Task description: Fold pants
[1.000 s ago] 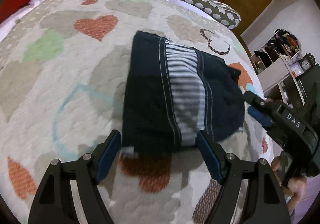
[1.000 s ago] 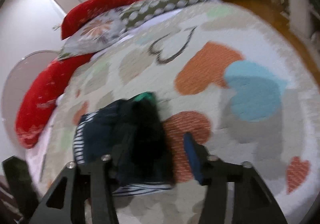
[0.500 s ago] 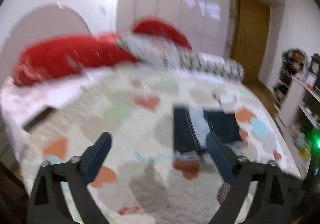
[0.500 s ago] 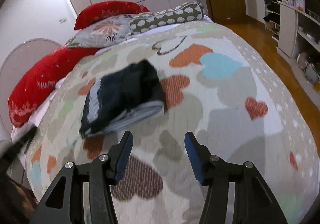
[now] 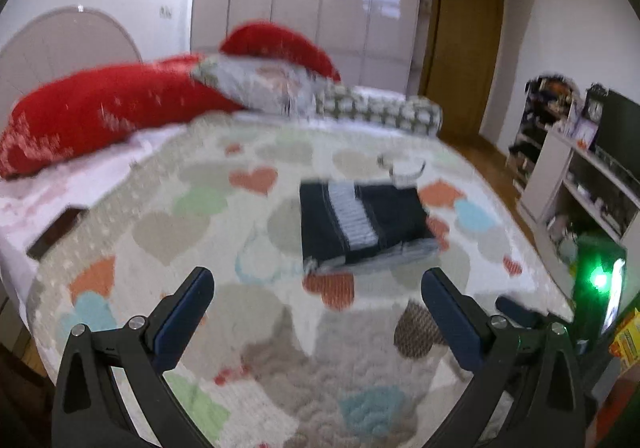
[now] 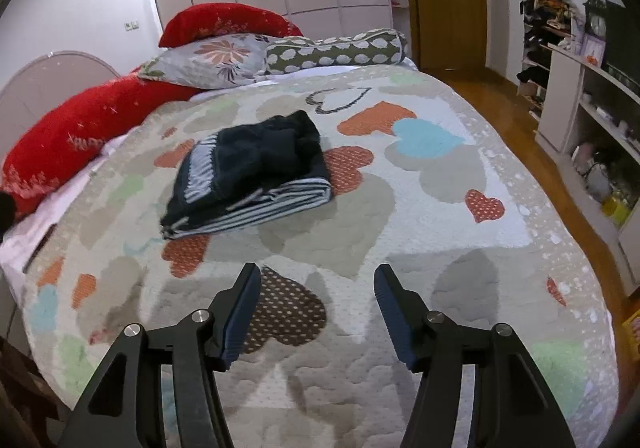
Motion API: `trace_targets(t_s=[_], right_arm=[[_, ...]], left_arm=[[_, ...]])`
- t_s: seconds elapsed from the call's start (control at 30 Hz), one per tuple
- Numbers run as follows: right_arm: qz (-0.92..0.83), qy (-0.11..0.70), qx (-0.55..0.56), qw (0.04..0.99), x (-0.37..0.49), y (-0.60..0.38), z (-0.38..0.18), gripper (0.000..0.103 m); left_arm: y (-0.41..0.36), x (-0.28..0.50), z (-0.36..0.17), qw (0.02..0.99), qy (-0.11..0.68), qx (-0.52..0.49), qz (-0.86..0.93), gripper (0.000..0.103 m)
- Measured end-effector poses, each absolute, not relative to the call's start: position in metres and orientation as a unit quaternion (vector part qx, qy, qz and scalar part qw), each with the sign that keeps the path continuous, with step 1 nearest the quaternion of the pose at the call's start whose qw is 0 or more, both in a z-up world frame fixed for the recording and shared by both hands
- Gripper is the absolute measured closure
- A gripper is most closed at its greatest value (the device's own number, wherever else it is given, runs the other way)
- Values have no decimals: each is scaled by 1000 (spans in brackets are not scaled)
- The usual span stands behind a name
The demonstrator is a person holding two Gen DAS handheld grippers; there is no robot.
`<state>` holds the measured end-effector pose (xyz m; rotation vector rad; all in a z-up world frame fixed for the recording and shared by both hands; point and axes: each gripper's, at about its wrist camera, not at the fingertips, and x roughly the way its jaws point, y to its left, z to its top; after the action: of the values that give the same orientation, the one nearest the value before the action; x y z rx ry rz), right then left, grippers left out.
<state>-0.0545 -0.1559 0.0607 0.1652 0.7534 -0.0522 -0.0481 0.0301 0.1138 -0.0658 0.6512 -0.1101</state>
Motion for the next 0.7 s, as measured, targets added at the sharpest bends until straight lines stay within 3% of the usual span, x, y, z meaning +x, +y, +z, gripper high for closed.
trace_targets(t_s=[0.33, 0.7], right_arm=[[-45, 385, 66, 920, -51, -156, 48, 40], [-28, 388, 28, 921, -52, -133, 46, 37]], left_arm=[[43, -35, 81, 918, 389, -62, -39, 0], [51, -31, 71, 909, 411, -65, -28, 0]])
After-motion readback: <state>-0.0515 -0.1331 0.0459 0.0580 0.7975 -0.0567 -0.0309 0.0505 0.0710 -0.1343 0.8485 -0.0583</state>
